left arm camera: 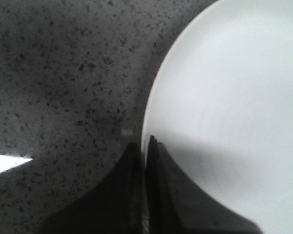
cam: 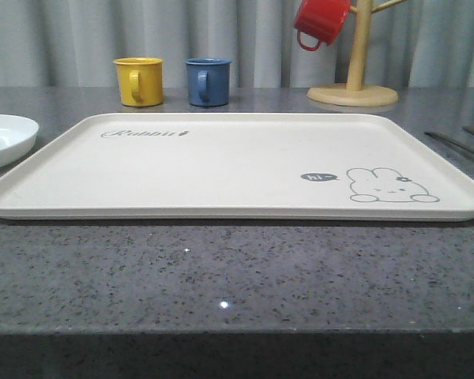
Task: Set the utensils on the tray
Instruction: 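Grip the white plate's rim with the left gripper and lift it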
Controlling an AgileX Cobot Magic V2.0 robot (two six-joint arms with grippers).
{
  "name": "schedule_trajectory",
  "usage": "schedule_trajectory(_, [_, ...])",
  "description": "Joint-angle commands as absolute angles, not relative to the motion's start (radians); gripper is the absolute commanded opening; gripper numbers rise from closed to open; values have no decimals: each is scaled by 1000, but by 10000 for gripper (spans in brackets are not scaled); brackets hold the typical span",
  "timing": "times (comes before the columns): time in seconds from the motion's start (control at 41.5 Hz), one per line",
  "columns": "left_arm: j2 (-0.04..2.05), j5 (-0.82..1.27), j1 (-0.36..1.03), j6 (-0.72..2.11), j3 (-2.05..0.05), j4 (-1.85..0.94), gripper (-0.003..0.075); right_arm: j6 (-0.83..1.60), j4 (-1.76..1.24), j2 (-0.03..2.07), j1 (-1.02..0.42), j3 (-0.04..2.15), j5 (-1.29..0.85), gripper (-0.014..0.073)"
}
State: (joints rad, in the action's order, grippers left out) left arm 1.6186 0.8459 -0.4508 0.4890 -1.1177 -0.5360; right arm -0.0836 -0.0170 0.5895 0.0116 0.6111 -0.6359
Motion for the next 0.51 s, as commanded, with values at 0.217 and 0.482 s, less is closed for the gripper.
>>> schedule_trajectory(0.217, [1504, 991, -417, 535, -1281, -611, -18, -75, -14, 598, 10, 646, -573, 402])
schedule_trajectory(0.482, [1510, 1053, -139, 572, -1334, -643, -18, -75, -14, 598, 10, 646, -573, 402])
